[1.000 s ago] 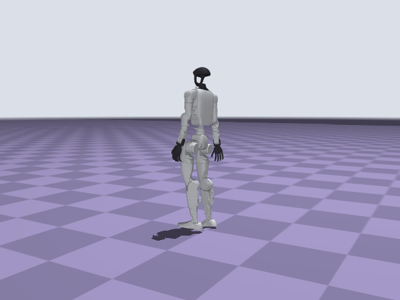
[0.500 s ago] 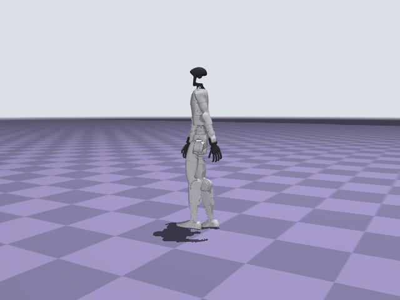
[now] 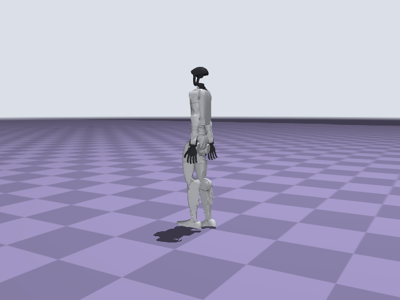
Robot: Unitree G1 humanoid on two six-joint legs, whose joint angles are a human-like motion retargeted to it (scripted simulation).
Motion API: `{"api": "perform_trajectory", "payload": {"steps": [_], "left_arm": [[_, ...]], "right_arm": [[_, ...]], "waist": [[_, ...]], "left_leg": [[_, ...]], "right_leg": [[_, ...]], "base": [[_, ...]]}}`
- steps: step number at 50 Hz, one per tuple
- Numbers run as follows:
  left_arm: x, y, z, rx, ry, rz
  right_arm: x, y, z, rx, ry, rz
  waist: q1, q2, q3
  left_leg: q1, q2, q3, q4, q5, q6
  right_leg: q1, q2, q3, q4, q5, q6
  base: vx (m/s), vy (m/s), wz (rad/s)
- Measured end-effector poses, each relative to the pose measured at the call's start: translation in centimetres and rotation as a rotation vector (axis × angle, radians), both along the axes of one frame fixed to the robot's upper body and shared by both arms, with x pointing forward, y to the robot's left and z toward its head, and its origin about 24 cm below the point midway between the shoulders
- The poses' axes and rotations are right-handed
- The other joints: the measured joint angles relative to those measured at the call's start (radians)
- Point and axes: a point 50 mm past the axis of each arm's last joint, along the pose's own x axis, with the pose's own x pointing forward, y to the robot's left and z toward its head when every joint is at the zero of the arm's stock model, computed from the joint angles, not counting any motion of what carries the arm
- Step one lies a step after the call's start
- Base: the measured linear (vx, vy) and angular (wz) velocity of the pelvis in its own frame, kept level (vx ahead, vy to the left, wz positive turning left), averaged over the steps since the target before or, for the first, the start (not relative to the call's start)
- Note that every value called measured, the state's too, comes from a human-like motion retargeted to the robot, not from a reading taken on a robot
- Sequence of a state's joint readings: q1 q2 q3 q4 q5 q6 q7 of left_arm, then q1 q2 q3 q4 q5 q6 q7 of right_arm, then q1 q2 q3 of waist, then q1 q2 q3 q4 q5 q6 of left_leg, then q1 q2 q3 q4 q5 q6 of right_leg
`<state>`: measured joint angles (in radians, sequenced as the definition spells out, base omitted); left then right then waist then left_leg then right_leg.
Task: Upper body actions
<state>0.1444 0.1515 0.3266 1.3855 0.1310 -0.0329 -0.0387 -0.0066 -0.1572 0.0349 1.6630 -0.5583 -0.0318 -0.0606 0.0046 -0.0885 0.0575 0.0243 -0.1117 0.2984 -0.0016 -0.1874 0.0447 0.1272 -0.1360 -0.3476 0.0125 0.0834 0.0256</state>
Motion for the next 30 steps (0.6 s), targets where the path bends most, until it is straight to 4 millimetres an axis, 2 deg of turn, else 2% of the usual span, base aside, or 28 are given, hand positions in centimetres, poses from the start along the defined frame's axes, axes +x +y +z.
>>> {"api": "perform_trajectory", "payload": {"steps": [5, 10, 17, 24, 30], "left_arm": [[3.1, 0.5, 0.2, 0.037, -0.106, 0.003], [4.0, 0.0, 0.1, 0.003, -0.139, 0.046], [1.3, -0.7, -0.2, -0.061, -0.014, 0.015], [-2.1, -1.2, -0.1, -0.060, 0.126, -0.076], [-3.0, -0.8, 0.0, -0.045, 0.168, -0.121]], "right_arm": [[-2.1, -1.4, 0.5, -0.073, 0.044, -0.098], [-2.7, -1.8, 0.6, -0.081, 0.072, -0.116], [-2.1, -0.2, 0.1, -0.014, 0.060, -0.070], [-0.3, 1.1, -0.3, -0.004, 0.012, 0.074], [1.0, 0.9, -0.3, 0.008, -0.020, 0.188]], "waist": [[-0.037, 0.015, -0.006], [-0.066, 0.031, -0.007], [-0.089, 0.049, -0.025], [-0.105, 0.055, -0.038], [-0.107, 0.052, -0.044]], "left_leg": [[0.014, 0.015, 0.014, -0.001, -0.006, -0.005], [0.027, 0.033, 0.043, -0.002, -0.005, -0.013], [0.041, 0.066, 0.087, 0.009, -0.001, -0.039], [0.048, 0.090, 0.110, 0.023, 0.012, -0.066], [0.027, 0.101, 0.094, 0.051, 0.025, -0.086]], "right_leg": [[-0.009, 0.011, 0.020, 0.003, 0.007, -0.004], [-0.018, 0.027, 0.052, 0.007, 0.010, -0.012], [-0.027, 0.054, 0.107, 0.009, 0.007, -0.028], [-0.025, 0.073, 0.129, 0.006, -0.002, -0.047], [-0.026, 0.077, 0.128, 0.003, -0.013, -0.056]], "base": [[-0.04, -0.05, -0.33], [-0.09, -0.06, -0.36], [-0.03, -0.10, -0.34], [-0.04, -0.09, -0.10], [-0.07, -0.07, 0.27]]}}
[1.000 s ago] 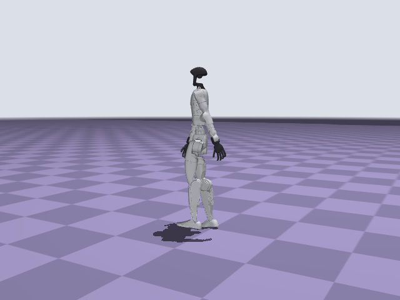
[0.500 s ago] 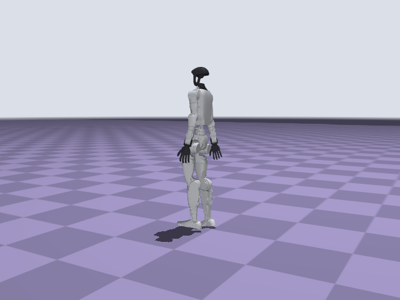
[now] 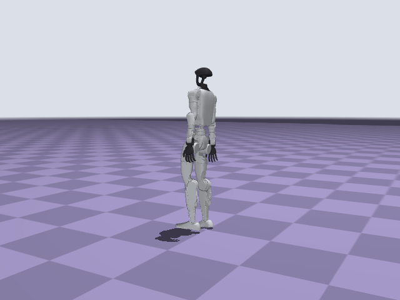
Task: Upper body actions
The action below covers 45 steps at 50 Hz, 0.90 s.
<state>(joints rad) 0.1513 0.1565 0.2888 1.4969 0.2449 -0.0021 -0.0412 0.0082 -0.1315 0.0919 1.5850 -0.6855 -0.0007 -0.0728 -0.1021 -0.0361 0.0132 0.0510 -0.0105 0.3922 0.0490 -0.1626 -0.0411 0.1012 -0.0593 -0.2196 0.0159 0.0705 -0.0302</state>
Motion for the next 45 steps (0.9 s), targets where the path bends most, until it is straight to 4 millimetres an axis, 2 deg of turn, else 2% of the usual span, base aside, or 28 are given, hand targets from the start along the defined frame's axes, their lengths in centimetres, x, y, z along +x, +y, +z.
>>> {"api": "perform_trajectory", "payload": {"steps": [6, 10, 12, 15, 22, 27, 30, 33, 40, 45], "left_arm": [[1.7, 0.0, -0.2, 0.008, -0.051, 0.023], [2.9, 0.4, -0.2, 0.049, -0.070, -0.006], [2.8, 0.7, -0.1, 0.075, -0.064, -0.026], [1.6, 1.0, 0.0, 0.107, -0.030, -0.041], [-3.8, -0.3, 0.5, 0.087, 0.119, 0.074], [-4.6, -1.1, 0.6, 0.038, 0.136, 0.138], [-3.8, -0.9, 0.4, 0.048, 0.103, 0.146], [-2.2, -0.6, 0.2, 0.060, 0.050, 0.142], [1.8, 0.2, -0.1, 0.062, -0.045, 0.140], [4.3, 1.3, 0.1, 0.030, -0.069, 0.056]], "right_arm": [[0.9, -1.1, 0.2, 0.040, 0.035, -0.094], [1.4, -1.9, 0.3, 0.004, -0.035, -0.186], [1.5, -2.0, 0.4, -0.011, -0.079, -0.197], [1.6, -2.0, 0.3, -0.025, -0.114, -0.185], [0.2, -1.3, 0.2, 0.007, -0.084, -0.168], [-1.6, -1.2, 0.2, -0.015, -0.045, -0.231], [-2.8, -1.2, 0.3, -0.030, -0.016, -0.266], [-3.6, -1.5, 0.4, -0.043, 0.016, -0.257], [-3.6, -1.9, 0.5, -0.042, 0.015, -0.167], [-4.1, -2.4, 0.6, -0.054, 0.023, -0.130]], "waist": [[0.004, -0.019, 0.015], [0.018, -0.032, 0.041], [0.031, -0.036, 0.054], [0.049, -0.041, 0.067], [0.030, -0.030, 0.051], [0.031, -0.040, 0.063], [0.050, -0.053, 0.081], [0.061, -0.064, 0.104], [0.075, -0.064, 0.127], [0.069, -0.057, 0.124]], "left_leg": [[-0.097, 0.003, -0.079, 0.115, 0.030, -0.045], [-0.158, -0.015, -0.180, 0.183, 0.071, -0.073], [-0.158, -0.021, -0.209, 0.183, 0.083, -0.074], [-0.144, -0.029, -0.240, 0.162, 0.081, -0.067], [-0.083, -0.053, -0.164, 0.033, 0.015, 0.018], [-0.068, -0.080, -0.171, 0.002, 0.002, 0.047], [-0.060, -0.101, -0.176, 0.000, -0.014, 0.064], [-0.050, -0.111, -0.163, 0.001, -0.033, 0.079], [-0.051, -0.083, -0.115, 0.003, -0.060, 0.099], [-0.061, -0.052, -0.096, 0.007, -0.066, 0.107]], "right_leg": [[-0.005, -0.027, -0.042, -0.012, -0.006, -0.001], [-0.003, -0.050, -0.077, -0.017, -0.006, 0.002], [0.001, -0.055, -0.086, -0.019, -0.005, 0.002], [0.006, -0.059, -0.086, -0.020, -0.002, 0.003], [-0.008, -0.065, -0.076, -0.017, 0.010, 0.017], [-0.015, -0.088, -0.071, -0.010, 0.026, 0.035], [-0.019, -0.105, -0.060, -0.001, 0.039, 0.047], [-0.025, -0.120, -0.054, 0.015, 0.052, 0.061], [-0.079, -0.123, -0.016, 0.094, 0.082, 0.080], [-0.101, -0.109, -0.046, 0.149, 0.096, 0.087]], "base": [[-0.13, -0.04, 0.64], [-0.12, -0.02, 0.65], [-0.03, 0.00, 0.16], [0.02, 0.02, -0.04], [0.10, 0.13, -0.17], [0.11, 0.18, -0.18], [0.12, 0.21, -0.40], [0.05, 0.11, -0.42], [0.02, 0.11, -0.48], [-0.01, 0.01, -0.27]]}}
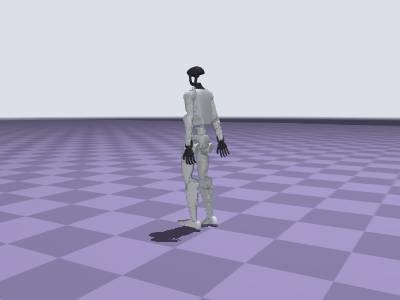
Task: Upper body actions
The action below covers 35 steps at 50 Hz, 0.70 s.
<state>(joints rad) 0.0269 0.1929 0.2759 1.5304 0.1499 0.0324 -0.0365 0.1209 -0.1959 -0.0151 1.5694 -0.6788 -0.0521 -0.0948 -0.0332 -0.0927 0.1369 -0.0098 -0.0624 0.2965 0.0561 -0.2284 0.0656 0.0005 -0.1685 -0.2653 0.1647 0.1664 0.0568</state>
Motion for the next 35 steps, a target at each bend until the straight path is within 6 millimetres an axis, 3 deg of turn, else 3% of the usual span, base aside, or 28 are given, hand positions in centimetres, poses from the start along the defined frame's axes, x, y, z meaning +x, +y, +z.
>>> {"api": "perform_trajectory", "payload": {"steps": [7, 11, 15, 20, 25, 27, 30, 33, 35], "left_arm": [[4.7, 0.8, 0.5, 0.001, -0.069, -0.152], [6.1, 0.2, 0.4, -0.003, -0.125, -0.176], [6.1, -0.5, 0.3, -0.012, -0.152, -0.173], [3.8, -1.1, -0.1, -0.025, -0.113, -0.123], [-1.5, -1.4, -0.3, 0.014, 0.011, -0.052], [-4.3, -2.0, -0.2, 0.079, 0.100, 0.043], [-6.8, -2.6, 0.0, 0.084, 0.194, 0.136], [-9.4, -2.4, 0.6, 0.028, 0.290, 0.178], [-10.9, -2.2, 1.1, -0.005, 0.339, 0.183]], "right_arm": [[-1.8, -1.0, 0.5, -0.047, 0.035, -0.147], [-2.5, -1.1, 0.7, -0.056, 0.053, -0.216], [-1.9, -1.1, 0.6, -0.059, 0.044, -0.219], [1.3, -0.4, 0.2, -0.057, 0.001, -0.170], [5.6, 2.6, -0.4, 0.070, -0.054, -0.137], [8.2, 4.2, -0.5, 0.167, -0.098, -0.132], [11.9, 5.9, -0.2, 0.264, -0.185, -0.123], [16.3, 7.2, 0.8, 0.350, -0.312, -0.106], [18.6, 7.7, 1.5, 0.377, -0.377, -0.095]], "waist": [[-0.018, -0.011, 0.000], [0.000, -0.016, -0.020], [0.022, -0.011, -0.039], [-0.004, 0.005, -0.048], [0.011, 0.007, -0.043], [0.020, 0.008, -0.026], [0.017, -0.010, 0.002], [0.074, -0.051, 0.015], [0.114, -0.067, 0.023]], "left_leg": [[0.014, -0.011, -0.024, 0.003, 0.002, 0.004], [0.028, -0.029, -0.022, -0.015, 0.008, 0.005], [0.039, -0.034, -0.012, -0.034, 0.015, 0.002], [0.035, -0.018, -0.033, -0.006, 0.018, -0.025], [-0.015, 0.005, -0.057, 0.122, 0.031, -0.105], [-0.048, 0.026, -0.036, 0.220, 0.128, -0.157], [-0.146, 0.056, -0.041, 0.408, 0.326, -0.217], [-0.341, 0.026, -0.085, 0.656, 0.445, -0.186], [-0.440, 0.052, -0.050, 0.807, 0.404, -0.174]], "right_leg": [[0.034, 0.036, 0.046, -0.007, -0.020, 0.028], [0.060, 0.031, -0.004, -0.051, -0.036, 0.007], [0.068, 0.034, -0.022, -0.086, -0.047, -0.012], [0.086, 0.058, -0.030, -0.121, -0.050, -0.039], [0.094, 0.067, -0.011, -0.131, -0.064, -0.070], [0.108, 0.064, -0.011, -0.140, -0.067, -0.082], [0.121, 0.034, -0.055, -0.152, -0.072, -0.089], [0.115, -0.008, -0.076, -0.167, -0.070, -0.097], [0.112, -0.025, -0.093, -0.169, -0.070, -0.105]], "base": [[0.02, -0.01, 0.11], [0.03, -0.05, 0.02], [0.01, -0.08, -0.11], [-0.08, -0.16, 0.18], [-0.09, -0.13, 0.06], [-0.17, -0.12, 0.36], [-0.31, -0.18, 0.85], [-0.26, -0.22, 0.65], [-0.20, -0.14, 0.35]]}}
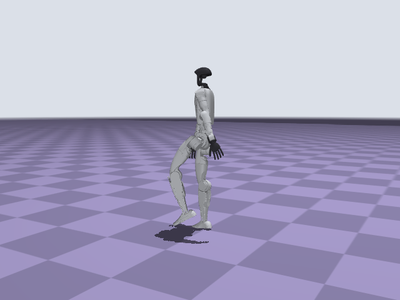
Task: Upper body actions
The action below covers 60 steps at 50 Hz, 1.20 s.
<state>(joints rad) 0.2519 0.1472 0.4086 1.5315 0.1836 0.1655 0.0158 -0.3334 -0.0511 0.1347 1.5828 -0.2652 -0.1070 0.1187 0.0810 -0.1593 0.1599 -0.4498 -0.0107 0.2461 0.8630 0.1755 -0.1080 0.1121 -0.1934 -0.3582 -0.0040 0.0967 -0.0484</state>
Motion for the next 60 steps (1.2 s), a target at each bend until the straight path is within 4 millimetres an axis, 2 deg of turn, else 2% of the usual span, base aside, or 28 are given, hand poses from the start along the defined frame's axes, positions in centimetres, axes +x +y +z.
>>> {"api": "perform_trajectory", "payload": {"steps": [3, 7, 12, 15, 17, 21, 22, 23, 25, 26, 27, 28, 30, 32, 34, 37, 40, 42, 47, 50, 55, 60], "left_arm": [[-0.9, -0.3, 0.2, -0.043, 0.025, 0.008], [-2.9, -2.2, 0.6, -0.095, 0.021, 0.087], [-4.6, -3.8, 1.0, -0.106, 0.057, 0.141], [-4.5, -4.0, 1.0, -0.119, 0.056, 0.140], [-4.1, -3.8, 0.8, -0.122, 0.043, 0.123], [-2.6, -3.0, 0.3, -0.095, -0.013, 0.066], [-2.2, -2.7, 0.2, -0.086, -0.030, 0.053], [-1.5, -2.3, 0.0, -0.076, -0.053, 0.034], [-0.7, -1.9, -0.2, -0.069, -0.081, 0.007], [-0.3, -1.7, -0.3, -0.072, -0.094, -0.006], [0.1, -1.6, -0.4, -0.077, -0.107, -0.017], [0.5, -1.5, -0.5, -0.088, -0.119, -0.024], [1.8, -1.0, -0.7, -0.098, -0.156, -0.043], [3.3, -0.4, -0.9, -0.085, -0.203, -0.067], [5.7, 0.8, -1.1, -0.059, -0.264, -0.115], [8.8, 2.3, -1.1, 0.006, -0.342, -0.187], [10.1, 2.8, -1.0, 0.039, -0.384, -0.207], [9.5, 2.4, -1.1, 0.022, -0.377, -0.183], [6.8, 1.0, -1.2, -0.042, -0.304, -0.107], [5.5, 0.3, -1.2, -0.052, -0.262, -0.086], [2.9, -0.7, -0.9, -0.064, -0.161, -0.072], [1.6, -1.0, -0.4, -0.056, -0.061, 0.002]], "right_arm": [[3.0, 0.4, 1.2, 0.006, -0.093, -0.019], [5.4, 1.4, 2.3, 0.059, -0.167, -0.041], [5.8, 2.5, 2.6, 0.110, -0.181, -0.011], [5.4, 2.4, 2.4, 0.089, -0.176, 0.008], [4.4, 2.0, 1.9, 0.057, -0.151, 0.032], [1.3, 0.8, 0.5, -0.034, -0.051, 0.119], [0.4, 0.5, 0.1, -0.054, -0.019, 0.136], [-0.8, 0.0, -0.3, -0.082, 0.024, 0.153], [-2.6, -0.7, -0.8, -0.123, 0.088, 0.171], [-3.9, -1.1, -1.1, -0.145, 0.134, 0.180], [-5.3, -1.6, -1.4, -0.166, 0.183, 0.186], [-6.8, -1.9, -1.6, -0.185, 0.237, 0.187], [-8.7, -2.2, -1.9, -0.197, 0.305, 0.150], [-9.3, -2.1, -2.0, -0.177, 0.312, 0.102], [-9.3, -2.0, -2.0, -0.136, 0.301, 0.047], [-8.6, -1.7, -2.0, -0.099, 0.269, 0.011], [-7.5, -1.5, -1.9, -0.103, 0.231, 0.035], [-6.8, -1.1, -1.8, -0.094, 0.209, 0.080], [-6.0, -0.4, -1.7, -0.040, 0.175, 0.140], [-5.9, -0.4, -1.7, -0.026, 0.164, 0.148], [-7.0, -1.1, -1.9, -0.046, 0.160, 0.158], [-9.7, -2.5, -2.2, -0.118, 0.161, 0.147]], "waist": [[0.057, 0.006, 0.031], [0.065, 0.009, 0.022], [0.045, 0.024, -0.014], [0.027, 0.032, -0.024], [0.012, 0.039, -0.038], [-0.008, 0.062, -0.067], [-0.007, 0.071, -0.074], [-0.007, 0.087, -0.084], [-0.020, 0.112, -0.103], [-0.029, 0.123, -0.123], [-0.043, 0.134, -0.147], [-0.069, 0.146, -0.177], [-0.134, 0.147, -0.225], [-0.148, 0.147, -0.229], [-0.140, 0.137, -0.205], [-0.091, 0.103, -0.158], [-0.054, 0.087, -0.141], [-0.059, 0.091, -0.157], [-0.111, 0.099, -0.197], [-0.115, 0.093, -0.195], [-0.081, 0.066, -0.169], [-0.083, 0.067, -0.143]], "left_leg": [[-0.097, 0.055, 0.049, 0.158, -0.050, 0.032], [-0.205, 0.031, 0.018, 0.285, -0.071, 0.003], [-0.198, 0.059, 0.032, 0.283, -0.073, 0.012], [-0.141, 0.054, 0.030, 0.207, -0.067, 0.018], [-0.070, 0.014, -0.002, 0.087, -0.060, 0.008], [0.158, -0.069, -0.100, -0.319, -0.032, 0.013], [0.217, -0.079, -0.122, -0.424, -0.057, 0.020], [0.286, -0.091, -0.157, -0.544, -0.139, 0.022], [0.387, -0.070, -0.080, -0.666, -0.293, 0.035], [0.411, -0.073, -0.049, -0.731, -0.332, 0.079], [0.431, -0.070, -0.022, -0.796, -0.344, 0.107], [0.444, -0.057, -0.007, -0.859, -0.299, 0.103], [0.439, -0.023, 0.073, -0.888, -0.280, 0.061], [0.399, -0.042, 0.029, -0.865, -0.293, 0.099], [0.367, -0.069, -0.080, -0.831, -0.301, 0.123], [0.389, -0.079, -0.045, -0.807, -0.318, 0.120], [0.413, -0.090, -0.033, -0.815, -0.329, 0.123], [0.427, -0.098, -0.016, -0.842, -0.330, 0.139], [0.425, -0.101, -0.008, -0.862, -0.336, 0.150], [0.427, -0.107, -0.003, -0.858, -0.346, 0.155], [0.462, -0.135, 0.003, -0.861, -0.371, 0.170], [0.487, -0.135, 0.002, -0.859, -0.390, 0.184]], "right_leg": [[-0.003, -0.004, -0.003, 0.003, -0.001, -0.009], [-0.012, -0.015, 0.000, 0.001, -0.002, -0.015], [-0.023, -0.007, -0.008, -0.002, -0.007, -0.017], [-0.018, 0.001, -0.019, -0.004, -0.011, -0.016], [-0.014, 0.007, -0.027, -0.006, -0.015, -0.012], [-0.001, 0.035, -0.027, -0.005, -0.026, -0.006], [0.000, 0.049, -0.018, -0.002, -0.029, -0.006], [0.000, 0.072, -0.008, 0.000, -0.033, -0.006], [0.003, 0.101, -0.007, 0.002, -0.039, -0.002], [0.001, 0.111, -0.002, 0.002, -0.041, 0.003], [-0.003, 0.121, -0.001, 0.002, -0.043, 0.008], [-0.013, 0.131, -0.009, 0.001, -0.045, 0.012], [-0.036, 0.121, -0.055, -0.001, -0.049, 0.026], [-0.042, 0.117, -0.059, -0.002, -0.045, 0.033], [-0.033, 0.110, -0.068, -0.005, -0.038, 0.034], [-0.015, 0.089, -0.061, -0.001, -0.025, 0.033], [-0.011, 0.074, -0.042, 0.006, -0.018, 0.036], [-0.016, 0.075, -0.029, 0.007, -0.015, 0.042], [-0.030, 0.069, -0.029, 0.010, -0.010, 0.060], [-0.033, 0.060, -0.030, 0.016, -0.005, 0.069], [-0.023, 0.037, -0.010, 0.039, -0.002, 0.083], [-0.024, 0.029, 0.014, 0.122, -0.032, 0.118]], "base": [[-0.23, -0.06, 0.07], [-0.09, -0.01, 0.03], [0.00, 0.00, 0.04], [0.01, 0.01, 0.21], [0.09, 0.04, 0.22], [0.14, 0.06, -0.01], [0.16, 0.10, -0.34], [0.18, 0.10, -0.25], [0.21, 0.12, -0.03], [0.27, 0.15, 0.05], [0.30, 0.15, 0.12], [0.23, 0.11, 0.52], [0.09, 0.07, 0.96], [-0.01, 0.05, 0.49], [0.00, 0.00, 0.00], [0.05, 0.06, -0.50], [0.05, 0.16, -0.53], [0.14, 0.13, -0.26], [0.13, 0.14, 0.09], [0.10, 0.13, -0.08], [0.14, 0.14, -0.38], [0.12, 0.11, -0.12]]}}
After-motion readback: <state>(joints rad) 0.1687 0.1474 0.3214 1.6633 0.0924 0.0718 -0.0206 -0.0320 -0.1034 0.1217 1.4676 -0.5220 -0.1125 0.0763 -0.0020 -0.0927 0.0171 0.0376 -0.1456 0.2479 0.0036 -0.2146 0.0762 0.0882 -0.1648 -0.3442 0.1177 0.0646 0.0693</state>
